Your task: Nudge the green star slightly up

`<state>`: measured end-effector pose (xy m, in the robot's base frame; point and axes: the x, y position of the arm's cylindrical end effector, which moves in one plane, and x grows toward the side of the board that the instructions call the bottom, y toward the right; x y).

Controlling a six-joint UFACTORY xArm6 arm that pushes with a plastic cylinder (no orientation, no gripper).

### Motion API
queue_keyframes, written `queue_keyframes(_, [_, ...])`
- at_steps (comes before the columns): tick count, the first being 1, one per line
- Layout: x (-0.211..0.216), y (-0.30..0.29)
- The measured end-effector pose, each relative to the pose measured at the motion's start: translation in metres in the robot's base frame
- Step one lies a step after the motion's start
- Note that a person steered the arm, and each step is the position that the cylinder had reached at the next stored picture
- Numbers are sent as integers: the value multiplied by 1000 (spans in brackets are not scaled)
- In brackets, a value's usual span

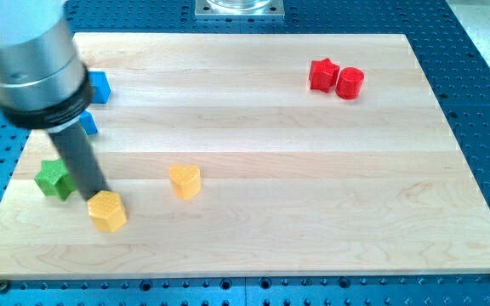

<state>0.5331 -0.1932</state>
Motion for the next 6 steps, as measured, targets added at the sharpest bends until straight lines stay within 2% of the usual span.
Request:
queue_keyframes(1, [28,-33])
queue_keyframes(2, [30,-71])
queue_keyframes(4, [-1,-61])
queue_keyframes(6, [21,-67])
